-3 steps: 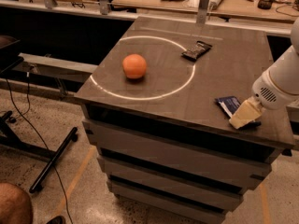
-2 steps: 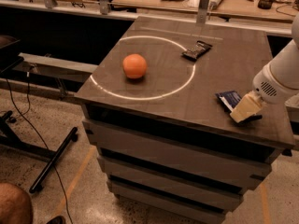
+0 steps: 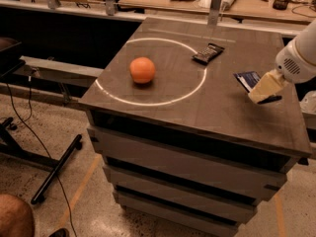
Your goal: Move rxbar blueberry near rxbar chocolate
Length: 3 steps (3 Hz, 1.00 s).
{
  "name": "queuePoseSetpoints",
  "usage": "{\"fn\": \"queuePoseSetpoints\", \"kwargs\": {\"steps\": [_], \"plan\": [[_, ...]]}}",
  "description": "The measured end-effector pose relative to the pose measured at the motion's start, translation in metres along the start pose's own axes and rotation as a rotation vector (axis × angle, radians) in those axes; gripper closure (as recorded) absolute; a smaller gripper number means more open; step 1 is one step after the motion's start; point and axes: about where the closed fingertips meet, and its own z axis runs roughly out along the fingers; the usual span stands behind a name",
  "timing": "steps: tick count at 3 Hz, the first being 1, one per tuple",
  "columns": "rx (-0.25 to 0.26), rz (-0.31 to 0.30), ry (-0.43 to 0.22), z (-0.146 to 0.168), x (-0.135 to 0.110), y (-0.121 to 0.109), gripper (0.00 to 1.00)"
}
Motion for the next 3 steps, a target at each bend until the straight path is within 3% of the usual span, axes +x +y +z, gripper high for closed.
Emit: {"fn": "queuePoseSetpoints", "kwargs": {"steps": [1,2,3], "plan": [[-0.007,0.020,-0.054,0.006,-0.047,-0.022,1.00],[-0.056,0.047,-0.099,0.021,-0.080,-0.043,1.00],[-0.074,0.080,-0.112,0.047,-0.120,-0.060,1.00]]}}
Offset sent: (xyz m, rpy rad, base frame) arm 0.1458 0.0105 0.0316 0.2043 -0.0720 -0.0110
